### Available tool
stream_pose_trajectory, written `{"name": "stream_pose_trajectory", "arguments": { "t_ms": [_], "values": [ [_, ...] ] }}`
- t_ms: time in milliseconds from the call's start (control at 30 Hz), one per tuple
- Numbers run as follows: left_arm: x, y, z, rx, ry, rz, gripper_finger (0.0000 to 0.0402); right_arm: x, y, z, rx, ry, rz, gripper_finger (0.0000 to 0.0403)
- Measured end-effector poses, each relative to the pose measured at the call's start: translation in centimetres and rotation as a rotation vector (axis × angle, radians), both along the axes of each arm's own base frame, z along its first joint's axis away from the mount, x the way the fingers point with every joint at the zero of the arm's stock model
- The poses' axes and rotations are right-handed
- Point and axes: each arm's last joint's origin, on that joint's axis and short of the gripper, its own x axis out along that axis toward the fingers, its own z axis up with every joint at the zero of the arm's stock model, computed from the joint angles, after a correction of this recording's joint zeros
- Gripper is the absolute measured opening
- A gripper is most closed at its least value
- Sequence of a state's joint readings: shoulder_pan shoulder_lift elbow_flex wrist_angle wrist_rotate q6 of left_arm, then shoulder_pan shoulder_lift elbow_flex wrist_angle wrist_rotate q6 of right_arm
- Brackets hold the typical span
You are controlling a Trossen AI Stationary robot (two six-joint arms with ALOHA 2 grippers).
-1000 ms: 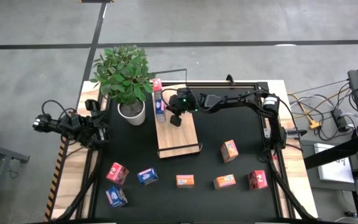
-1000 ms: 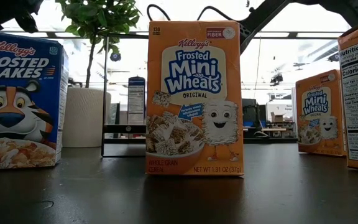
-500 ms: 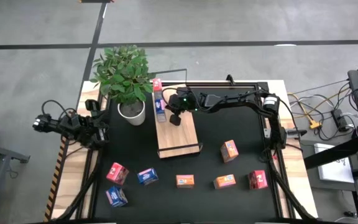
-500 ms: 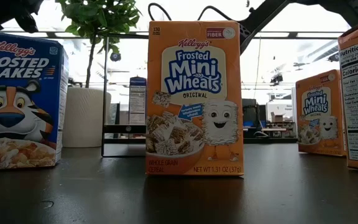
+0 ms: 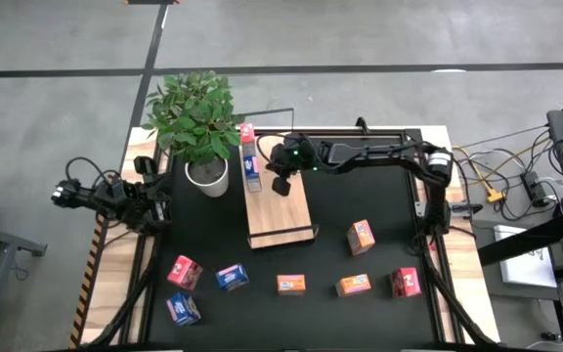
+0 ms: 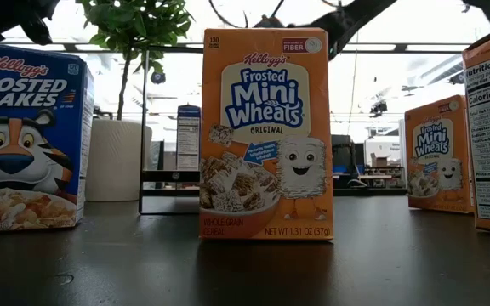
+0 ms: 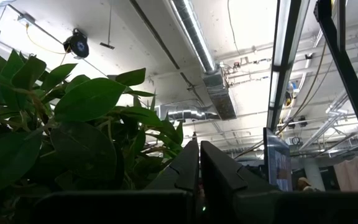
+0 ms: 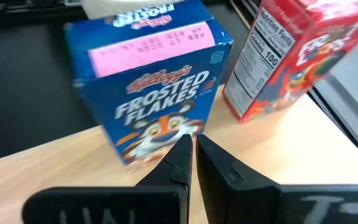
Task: Stack cereal on shelf
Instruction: Put the top orange cereal box on the shelf
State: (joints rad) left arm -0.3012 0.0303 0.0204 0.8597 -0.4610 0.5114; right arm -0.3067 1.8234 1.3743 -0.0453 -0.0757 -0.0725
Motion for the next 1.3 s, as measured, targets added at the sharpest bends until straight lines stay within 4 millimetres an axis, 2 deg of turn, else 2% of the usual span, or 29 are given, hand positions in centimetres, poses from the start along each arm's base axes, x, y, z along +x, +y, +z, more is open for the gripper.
{"name": "stream_pose_trajectory", "arguments": {
  "t_ms": [133, 300, 500, 600, 800, 1000, 1133, 1300],
  "values": [
    [0.0, 0.0, 0.0, 0.0, 0.0, 0.0, 0.0, -1.6, 1.4, 2.8, 0.04, 0.013, -0.004, 0.0013],
    [0.0, 0.0, 0.0, -0.001, -0.005, 0.001, 0.0, -4.2, 4.3, 6.3, 0.14, 0.048, -0.009, 0.0013],
    [-0.2, 0.0, 0.1, 0.009, -0.018, 0.014, 0.0, -8.1, 8.6, 9.2, 0.396, 0.152, -0.11, 0.0013],
    [-0.2, 0.1, 0.2, 0.012, -0.023, 0.019, 0.0, -9.9, 10.6, 10.1, 0.517, 0.224, -0.171, 0.0013],
    [-0.1, 0.0, 0.1, 0.017, -0.007, 0.019, 0.0, -13.3, 14.5, 10.1, 0.74, 0.48, -0.427, 0.0013],
    [0.1, 0.0, -0.1, 0.024, 0.021, 0.018, 0.0, -16.2, 18.3, 8.9, 0.752, 0.764, -0.618, 0.0013],
    [0.1, 0.0, -0.1, 0.023, 0.017, 0.018, 0.0, -16.7, 19.4, 8.2, 0.752, 0.771, -0.703, 0.0013],
    [0.0, 0.0, 0.0, 0.022, 0.007, 0.02, 0.0, -16.9, 19.8, 7.8, 0.745, 0.779, -0.723, 0.0022]
  ]
}}
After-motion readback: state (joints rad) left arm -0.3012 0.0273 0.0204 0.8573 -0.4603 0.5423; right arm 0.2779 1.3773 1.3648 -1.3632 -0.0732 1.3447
